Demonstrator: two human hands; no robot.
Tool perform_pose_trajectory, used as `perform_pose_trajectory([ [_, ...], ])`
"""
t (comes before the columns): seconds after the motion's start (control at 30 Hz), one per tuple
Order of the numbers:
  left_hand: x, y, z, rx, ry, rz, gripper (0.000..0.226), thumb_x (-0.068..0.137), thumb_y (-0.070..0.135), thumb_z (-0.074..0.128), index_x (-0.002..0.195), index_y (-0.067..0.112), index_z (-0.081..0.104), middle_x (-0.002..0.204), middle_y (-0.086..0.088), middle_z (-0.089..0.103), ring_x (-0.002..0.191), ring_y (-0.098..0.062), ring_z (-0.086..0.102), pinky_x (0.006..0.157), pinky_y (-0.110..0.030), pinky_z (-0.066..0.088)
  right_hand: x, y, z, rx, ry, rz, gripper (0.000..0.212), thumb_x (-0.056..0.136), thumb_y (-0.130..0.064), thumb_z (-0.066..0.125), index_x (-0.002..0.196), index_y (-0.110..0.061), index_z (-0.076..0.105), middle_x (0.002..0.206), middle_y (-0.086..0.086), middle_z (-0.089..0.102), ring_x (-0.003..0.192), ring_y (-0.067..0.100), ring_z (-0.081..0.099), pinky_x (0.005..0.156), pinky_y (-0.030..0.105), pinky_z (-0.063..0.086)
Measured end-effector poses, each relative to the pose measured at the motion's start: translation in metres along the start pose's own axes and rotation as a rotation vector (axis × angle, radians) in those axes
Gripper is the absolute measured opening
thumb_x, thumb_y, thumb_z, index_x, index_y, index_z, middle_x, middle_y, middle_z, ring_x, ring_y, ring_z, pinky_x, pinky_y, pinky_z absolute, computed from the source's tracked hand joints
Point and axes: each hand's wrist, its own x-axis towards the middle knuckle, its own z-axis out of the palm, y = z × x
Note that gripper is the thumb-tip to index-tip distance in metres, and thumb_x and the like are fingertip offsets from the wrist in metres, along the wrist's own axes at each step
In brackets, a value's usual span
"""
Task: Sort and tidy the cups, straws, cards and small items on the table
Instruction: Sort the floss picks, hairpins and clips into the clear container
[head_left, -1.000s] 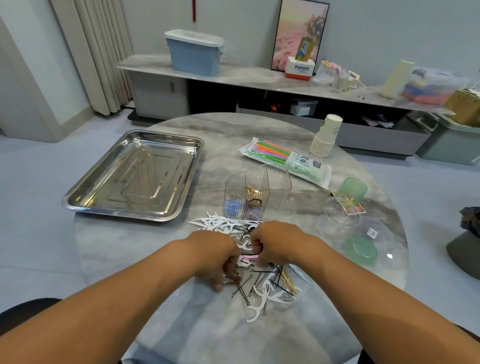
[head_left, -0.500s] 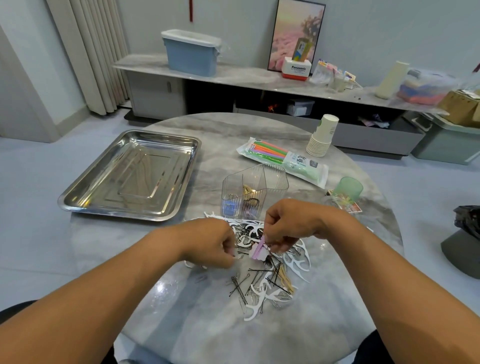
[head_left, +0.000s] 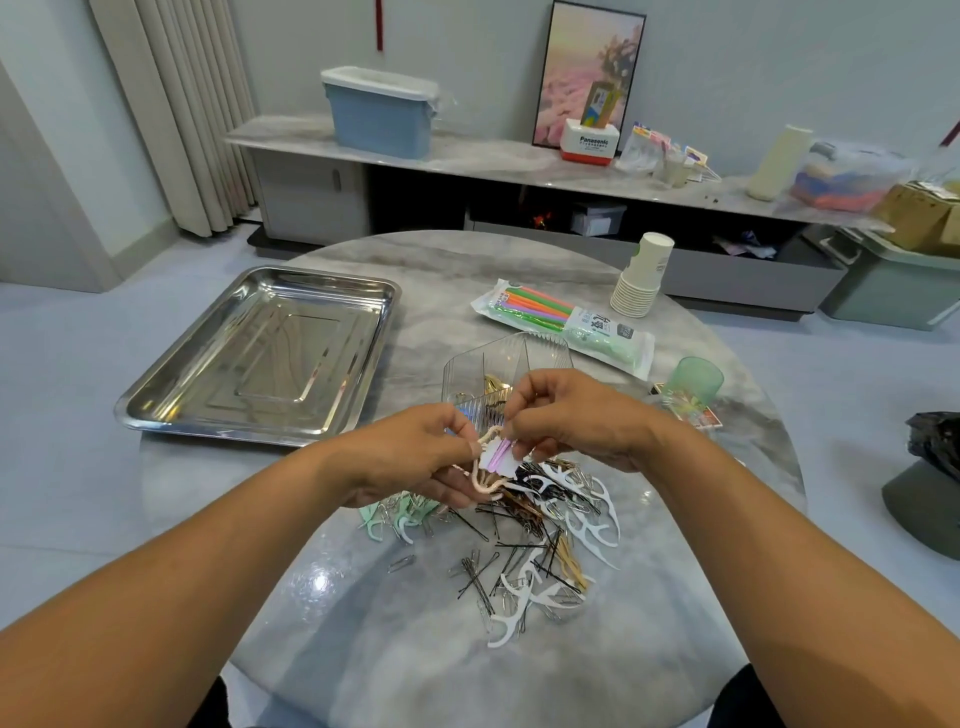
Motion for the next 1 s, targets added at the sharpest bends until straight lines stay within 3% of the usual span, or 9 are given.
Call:
perform_pose_trajectory([
  [0.13,0.001,0.004,0.0,-0.1,-0.01,0.054,0.01,0.103,0.012,0.055,0.111,0.009,0.049,0.109,-0.032,0.07,0.092,-0.034,0.073,0.082,-0.038,0.063,0.004,-0.001,0.0,0.065,0.076,-0.024,0.037,0.082,0.001,0.08,0.115,-0.002,0.064,0.078,0.016,0.072,0.063,0.019,0.067,0.061,0.025,0.059],
  [0.33,0.012,0.009,-0.002,-0.129,0.125,0.185,0.009,0.102,0.009,0.055,0.109,0.004,0.055,0.097,-0.015,0.074,0.083,-0.022,0.072,0.081,-0.035,0.062,0.009,-0.013,-0.004,0.103,0.1,0.002,0.016,0.085,-0.004,0.077,0.097,0.004,0.071,0.076,0.013,0.074,0.059,0.013,0.067,0.059,0.021,0.058],
  [0.47,0.024,0.016,-0.008,-0.124,0.352,0.232,0.015,0.105,0.019,0.052,0.115,0.015,0.063,0.117,-0.007,0.069,0.104,-0.02,0.07,0.083,-0.033,0.06,0.019,-0.026,-0.008,0.135,0.401,-0.151,0.01,0.086,-0.003,0.077,0.089,0.005,0.071,0.067,0.007,0.073,0.056,0.013,0.068,0.056,0.021,0.057],
  [0.6,0.028,0.009,-0.009,0.041,0.404,0.185,0.022,0.105,0.012,0.051,0.123,0.021,0.06,0.12,-0.002,0.065,0.1,-0.015,0.069,0.075,-0.026,0.056,0.034,-0.022,0.003,0.031,0.667,-0.215,0.01,0.09,-0.003,0.075,0.089,0.003,0.067,0.071,0.012,0.073,0.056,0.017,0.068,0.056,0.029,0.06],
  [0.7,0.03,0.007,-0.007,0.098,0.379,0.175,0.027,0.105,0.01,0.05,0.129,0.02,0.059,0.119,0.001,0.064,0.098,-0.014,0.069,0.071,-0.023,0.055,0.04,-0.013,0.011,-0.079,0.668,-0.2,0.018,0.092,-0.011,0.074,0.104,-0.001,0.066,0.087,0.015,0.071,0.062,0.018,0.07,0.063,0.035,0.064],
  [0.83,0.03,0.006,-0.01,0.161,0.368,0.184,0.029,0.104,0.009,0.051,0.13,0.021,0.059,0.118,0.002,0.063,0.097,-0.014,0.07,0.067,-0.02,0.053,0.037,-0.012,0.01,-0.259,0.717,-0.234,0.026,0.096,-0.029,0.069,0.113,-0.01,0.067,0.106,0.003,0.067,0.063,0.018,0.072,0.068,0.041,0.064],
  [0.93,0.03,0.001,-0.011,0.204,0.39,0.199,0.028,0.102,0.008,0.055,0.127,0.021,0.061,0.114,0.003,0.062,0.094,-0.014,0.07,0.065,-0.019,0.052,0.028,-0.018,0.005,-0.389,0.752,-0.238,0.019,0.097,-0.031,0.065,0.091,-0.014,0.069,0.089,0.003,0.07,0.072,0.024,0.072,0.07,0.048,0.061],
  [1.0,0.032,-0.002,-0.011,0.304,0.448,0.248,0.023,0.098,0.012,0.064,0.117,0.024,0.064,0.109,0.004,0.063,0.088,-0.012,0.068,0.064,-0.02,0.049,0.019,-0.023,0.002,-0.474,0.675,-0.167,0.023,0.095,-0.032,0.067,0.079,-0.016,0.067,0.074,0.003,0.071,0.07,0.023,0.072,0.065,0.043,0.061],
])
